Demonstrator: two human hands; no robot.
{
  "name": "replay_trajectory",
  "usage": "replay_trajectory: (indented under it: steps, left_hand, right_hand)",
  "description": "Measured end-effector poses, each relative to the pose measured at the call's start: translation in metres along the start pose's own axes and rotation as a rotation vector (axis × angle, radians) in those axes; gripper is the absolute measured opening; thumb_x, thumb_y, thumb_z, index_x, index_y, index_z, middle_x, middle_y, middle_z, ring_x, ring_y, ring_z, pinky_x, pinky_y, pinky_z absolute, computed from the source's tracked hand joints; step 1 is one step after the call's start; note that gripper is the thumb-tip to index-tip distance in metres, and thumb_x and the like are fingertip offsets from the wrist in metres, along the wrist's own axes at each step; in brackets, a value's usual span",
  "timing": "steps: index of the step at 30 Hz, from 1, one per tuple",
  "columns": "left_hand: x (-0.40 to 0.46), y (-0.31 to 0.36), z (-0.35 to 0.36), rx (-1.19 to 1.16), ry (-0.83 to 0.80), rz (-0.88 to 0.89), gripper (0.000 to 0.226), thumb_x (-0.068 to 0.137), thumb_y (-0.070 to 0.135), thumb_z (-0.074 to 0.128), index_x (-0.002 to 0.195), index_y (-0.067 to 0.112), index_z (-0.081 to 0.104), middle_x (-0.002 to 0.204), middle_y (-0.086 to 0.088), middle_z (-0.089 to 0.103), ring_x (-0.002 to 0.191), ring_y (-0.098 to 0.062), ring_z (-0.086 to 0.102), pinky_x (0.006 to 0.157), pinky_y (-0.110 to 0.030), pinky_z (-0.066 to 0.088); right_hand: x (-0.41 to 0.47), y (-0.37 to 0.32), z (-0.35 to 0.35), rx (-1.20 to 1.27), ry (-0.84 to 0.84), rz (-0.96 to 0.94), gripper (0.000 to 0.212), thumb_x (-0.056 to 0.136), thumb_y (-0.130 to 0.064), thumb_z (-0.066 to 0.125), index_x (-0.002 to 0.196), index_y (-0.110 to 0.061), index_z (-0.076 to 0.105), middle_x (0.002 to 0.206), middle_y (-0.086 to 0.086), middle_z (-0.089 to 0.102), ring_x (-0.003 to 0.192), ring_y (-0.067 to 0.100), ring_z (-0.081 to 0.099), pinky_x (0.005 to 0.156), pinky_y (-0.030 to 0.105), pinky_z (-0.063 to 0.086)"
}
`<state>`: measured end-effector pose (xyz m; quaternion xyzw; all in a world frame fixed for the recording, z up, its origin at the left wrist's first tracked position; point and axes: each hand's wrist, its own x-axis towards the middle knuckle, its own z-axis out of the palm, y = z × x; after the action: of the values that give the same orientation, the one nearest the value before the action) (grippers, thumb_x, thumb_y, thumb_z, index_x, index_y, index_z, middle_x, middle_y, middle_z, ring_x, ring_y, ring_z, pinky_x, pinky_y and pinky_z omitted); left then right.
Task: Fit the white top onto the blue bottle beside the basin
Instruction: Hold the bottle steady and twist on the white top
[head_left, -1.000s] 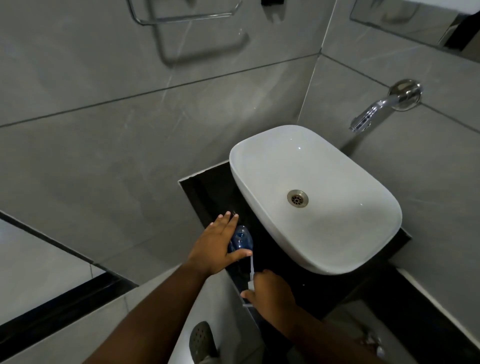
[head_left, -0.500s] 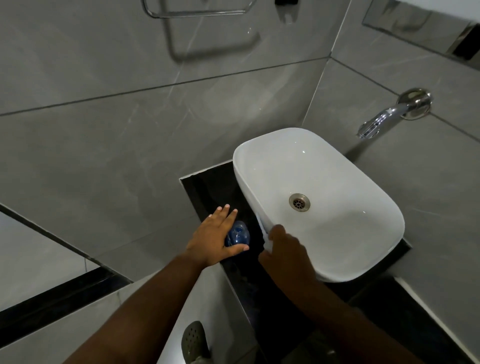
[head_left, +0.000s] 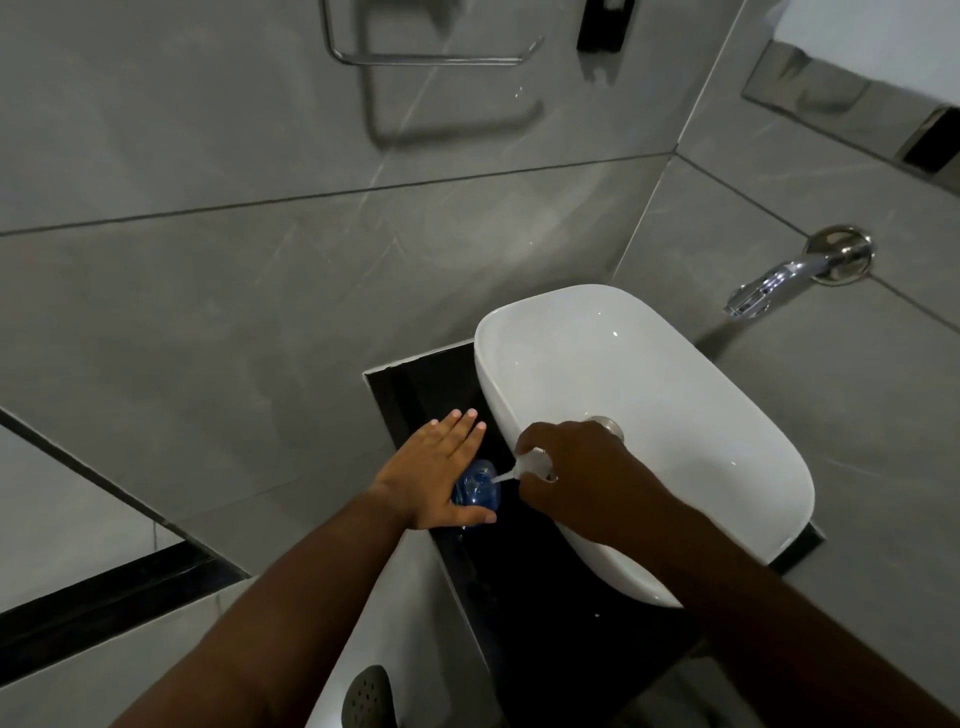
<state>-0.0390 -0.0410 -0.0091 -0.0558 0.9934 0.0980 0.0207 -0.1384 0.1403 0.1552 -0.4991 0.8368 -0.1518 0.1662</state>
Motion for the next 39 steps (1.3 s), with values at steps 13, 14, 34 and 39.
replay_trajectory:
  steps: [13, 14, 34, 39]
  left_hand:
    - [0.008, 0.001, 0.009, -0.143, 0.025, -0.019, 0.113, 0.074, 0.089, 0.043, 0.155, 0.024, -0.001, 0.164, -0.007, -0.004, 0.149, -0.026, -0.007, 0.119, -0.042, -0.002]
    - [0.009, 0.001, 0.010, -0.151, 0.030, -0.022, 0.114, 0.073, 0.089, 0.044, 0.155, 0.024, -0.001, 0.164, -0.007, -0.004, 0.149, -0.025, -0.007, 0.119, -0.041, -0.002]
    - [0.009, 0.002, 0.021, -0.286, 0.086, -0.067, 0.116, 0.068, 0.088, 0.052, 0.155, 0.029, 0.002, 0.164, -0.005, -0.001, 0.149, -0.020, -0.008, 0.119, -0.040, -0.003]
    - [0.010, 0.002, 0.020, -0.218, 0.111, -0.063, 0.118, 0.068, 0.091, 0.046, 0.155, 0.024, 0.003, 0.164, -0.006, 0.000, 0.149, -0.020, -0.010, 0.119, -0.039, -0.007]
  right_hand:
    - [0.040, -0.012, -0.027, -0.032, -0.087, -0.028, 0.026, 0.075, -0.031, 0.071, 0.099, -0.022, 0.064, 0.068, -0.016, 0.051, 0.059, 0.001, 0.047, 0.051, 0.015, 0.033]
    - [0.041, -0.013, -0.032, -0.028, -0.097, -0.023, 0.026, 0.074, -0.030, 0.072, 0.098, -0.022, 0.065, 0.066, -0.017, 0.047, 0.059, 0.001, 0.048, 0.051, 0.015, 0.034]
    - [0.075, 0.014, 0.052, -0.031, -0.296, -0.004, 0.034, 0.080, -0.029, 0.067, 0.112, -0.019, 0.063, 0.106, 0.004, 0.070, 0.088, 0.016, 0.065, 0.072, 0.023, 0.048]
    - [0.075, 0.009, 0.058, -0.023, -0.078, -0.092, 0.031, 0.095, -0.022, 0.048, 0.103, 0.004, 0.064, 0.098, 0.021, 0.071, 0.088, 0.023, 0.069, 0.073, 0.027, 0.053]
